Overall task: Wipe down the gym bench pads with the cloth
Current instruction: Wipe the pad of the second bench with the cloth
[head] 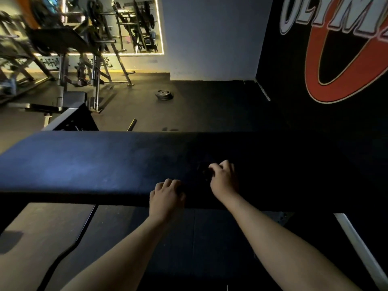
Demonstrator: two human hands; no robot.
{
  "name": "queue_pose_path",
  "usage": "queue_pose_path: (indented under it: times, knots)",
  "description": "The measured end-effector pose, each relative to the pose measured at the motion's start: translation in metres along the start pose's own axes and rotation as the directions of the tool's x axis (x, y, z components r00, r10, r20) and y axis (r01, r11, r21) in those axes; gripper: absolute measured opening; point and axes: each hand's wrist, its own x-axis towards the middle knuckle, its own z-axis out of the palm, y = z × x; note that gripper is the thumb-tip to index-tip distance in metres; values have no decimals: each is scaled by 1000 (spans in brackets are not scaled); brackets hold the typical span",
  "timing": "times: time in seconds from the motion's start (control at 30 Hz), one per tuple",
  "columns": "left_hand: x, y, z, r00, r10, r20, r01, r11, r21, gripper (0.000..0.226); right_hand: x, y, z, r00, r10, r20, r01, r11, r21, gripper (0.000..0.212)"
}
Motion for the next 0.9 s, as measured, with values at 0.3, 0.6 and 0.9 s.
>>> queue_pose_path:
  times: [0.3,0.6,0.9]
  knots:
    - [35,33,8,944,-329,1,329,944,-36,55,26,-23,14,800,-540,261,519,842,150,40]
    - [40,49,30,864,-485,-132,482,874,-55,53,165,37,14,910,-370,189,376,927,7,40]
    - [55,66,36,768,-621,-156,609,784,-121,42,100,-6,8,685,-663,301,641,746,181,33]
